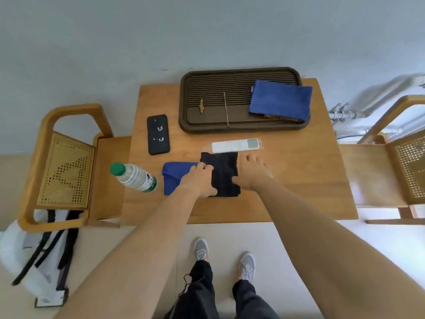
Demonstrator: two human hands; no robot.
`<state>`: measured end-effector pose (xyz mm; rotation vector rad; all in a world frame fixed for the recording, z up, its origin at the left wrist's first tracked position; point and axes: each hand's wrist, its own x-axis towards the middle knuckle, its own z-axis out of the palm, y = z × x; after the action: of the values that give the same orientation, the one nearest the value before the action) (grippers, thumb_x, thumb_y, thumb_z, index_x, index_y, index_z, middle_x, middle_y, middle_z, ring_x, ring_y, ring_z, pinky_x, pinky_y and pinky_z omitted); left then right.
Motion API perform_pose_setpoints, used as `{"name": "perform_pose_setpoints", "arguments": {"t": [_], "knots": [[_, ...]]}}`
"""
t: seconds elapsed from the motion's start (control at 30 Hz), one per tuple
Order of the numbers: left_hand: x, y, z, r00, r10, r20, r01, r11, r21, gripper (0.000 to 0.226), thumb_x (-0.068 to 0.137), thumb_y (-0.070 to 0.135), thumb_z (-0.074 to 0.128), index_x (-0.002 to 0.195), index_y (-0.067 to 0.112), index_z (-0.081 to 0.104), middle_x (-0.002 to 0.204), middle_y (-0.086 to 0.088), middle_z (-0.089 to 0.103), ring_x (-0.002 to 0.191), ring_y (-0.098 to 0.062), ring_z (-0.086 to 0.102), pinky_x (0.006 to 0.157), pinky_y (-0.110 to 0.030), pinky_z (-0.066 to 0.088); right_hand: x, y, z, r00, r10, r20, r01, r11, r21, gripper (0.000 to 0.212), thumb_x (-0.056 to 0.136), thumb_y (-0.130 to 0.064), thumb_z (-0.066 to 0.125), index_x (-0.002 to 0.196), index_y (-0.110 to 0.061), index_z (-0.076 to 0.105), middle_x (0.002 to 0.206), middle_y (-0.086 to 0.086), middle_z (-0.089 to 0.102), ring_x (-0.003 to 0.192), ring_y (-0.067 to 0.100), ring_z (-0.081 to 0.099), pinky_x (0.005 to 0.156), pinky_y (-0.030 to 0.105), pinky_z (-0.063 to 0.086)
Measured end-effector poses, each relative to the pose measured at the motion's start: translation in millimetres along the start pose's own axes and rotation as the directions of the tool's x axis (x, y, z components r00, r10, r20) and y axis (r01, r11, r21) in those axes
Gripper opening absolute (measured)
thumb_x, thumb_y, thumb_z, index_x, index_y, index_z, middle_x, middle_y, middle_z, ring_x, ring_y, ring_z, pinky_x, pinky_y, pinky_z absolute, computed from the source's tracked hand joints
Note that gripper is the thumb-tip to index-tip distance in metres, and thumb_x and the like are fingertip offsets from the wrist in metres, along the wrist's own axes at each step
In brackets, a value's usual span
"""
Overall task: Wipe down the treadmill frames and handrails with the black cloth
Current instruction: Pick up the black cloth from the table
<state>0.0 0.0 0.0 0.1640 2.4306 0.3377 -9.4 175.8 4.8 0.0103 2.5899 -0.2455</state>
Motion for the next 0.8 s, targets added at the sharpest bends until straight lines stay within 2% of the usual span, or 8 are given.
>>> {"name": "perform_pose_setpoints", "arguments": {"t": [0.07, 0.13, 0.23, 0.33, 0.4, 0.53, 0.63, 0.8], "knots": [[8, -4, 6, 0.997, -0.035, -0.073, 0.035, 0.999, -0.004, 0.072, 0.086, 0.034, 0.07, 0.148, 0.018, 0.037, 0.161, -0.005, 0.022, 0.143, -0.032, 0.027, 0.095, -0.046, 0.051, 3, -5, 18, 0.999, 0.009, 0.044, -0.011, 1.0, 0.03, 0.069, 0.087, -0.041, 0.063, 0.143, -0.012, 0.035, 0.142, 0.015, 0.043, 0.13, 0.036, 0.042, 0.103, 0.048, 0.043], [19, -10, 17, 0.987, -0.04, -0.156, 0.046, 0.998, 0.033, 0.067, 0.09, 0.033, 0.068, 0.148, 0.017, 0.038, 0.163, -0.005, 0.022, 0.144, -0.031, 0.026, 0.098, -0.044, 0.049, 5, -10, 42, 0.997, 0.03, 0.075, -0.037, 0.994, 0.101, 0.07, 0.089, -0.038, 0.063, 0.146, -0.012, 0.032, 0.144, 0.015, 0.042, 0.132, 0.036, 0.039, 0.102, 0.049, 0.044], [35, -20, 29, 0.968, 0.007, -0.25, 0.013, 0.997, 0.079, 0.06, 0.093, 0.033, 0.065, 0.146, 0.018, 0.041, 0.151, -0.005, 0.045, 0.136, -0.028, 0.039, 0.099, -0.042, 0.047, 11, -19, 70, 0.995, 0.094, 0.02, -0.096, 0.952, 0.29, 0.073, 0.091, -0.03, 0.064, 0.15, -0.011, 0.025, 0.146, 0.015, 0.042, 0.13, 0.035, 0.044, 0.097, 0.047, 0.05], [41, -30, 38, 0.954, 0.07, -0.292, -0.043, 0.994, 0.097, 0.053, 0.092, 0.025, 0.066, 0.141, 0.021, 0.046, 0.136, -0.003, 0.057, 0.127, -0.026, 0.048, 0.098, -0.04, 0.045, 12, -24, 86, 0.976, 0.213, -0.047, -0.169, 0.874, 0.455, 0.058, 0.094, -0.021, 0.062, 0.143, -0.008, 0.035, 0.136, 0.015, 0.051, 0.116, 0.032, 0.057, 0.089, 0.042, 0.053], [41, -36, 43, 0.951, 0.112, -0.289, -0.09, 0.992, 0.088, 0.047, 0.094, 0.018, 0.064, 0.138, 0.021, 0.049, 0.13, -0.003, 0.06, 0.121, -0.024, 0.051, 0.091, -0.038, 0.047, 9, -24, 94, 0.955, 0.295, -0.026, -0.233, 0.802, 0.551, 0.045, 0.094, -0.016, 0.062, 0.134, -0.008, 0.043, 0.121, 0.014, 0.062, 0.105, 0.03, 0.063, 0.081, 0.039, 0.053], [30, -39, 42, 0.965, 0.136, -0.223, -0.139, 0.99, 0.002, 0.025, 0.092, 0.015, 0.062, 0.115, 0.024, 0.059, 0.118, 0.0, 0.058, 0.102, -0.022, 0.055, 0.074, -0.032, 0.046, -6, -19, 98, 0.929, 0.363, 0.069, -0.291, 0.603, 0.743, 0.039, 0.089, -0.013, 0.065, 0.125, -0.011, 0.05, 0.1, 0.005, 0.067, 0.093, 0.02, 0.064, 0.07, 0.029, 0.05], [14, -26, 29, 0.979, 0.108, -0.171, -0.142, 0.968, -0.204, 0.017, 0.086, 0.013, 0.065, 0.093, 0.026, 0.056, 0.11, 0.003, 0.052, 0.089, -0.019, 0.055, 0.066, -0.029, 0.043, -33, -13, 88, 0.917, 0.379, 0.127, -0.287, 0.405, 0.868, 0.044, 0.088, -0.01, 0.066, 0.129, -0.014, 0.05, 0.09, 0.002, 0.067, 0.085, 0.012, 0.063, 0.07, 0.026, 0.051], [-29, 17, 1, 0.985, 0.086, -0.149, -0.162, 0.747, -0.644, 0.027, 0.083, 0.001, 0.063, 0.073, 0.019, 0.047, 0.081, 0.003, 0.052, 0.074, -0.012, 0.048, 0.062, -0.024, 0.037, -88, 3, 67, 0.902, 0.396, 0.172, -0.2, 0.031, 0.979, 0.049, 0.081, 0.0, 0.069, 0.126, -0.012, 0.054, 0.106, 0.012, 0.067, 0.094, 0.026, 0.069, 0.078, 0.039, 0.058]]}}
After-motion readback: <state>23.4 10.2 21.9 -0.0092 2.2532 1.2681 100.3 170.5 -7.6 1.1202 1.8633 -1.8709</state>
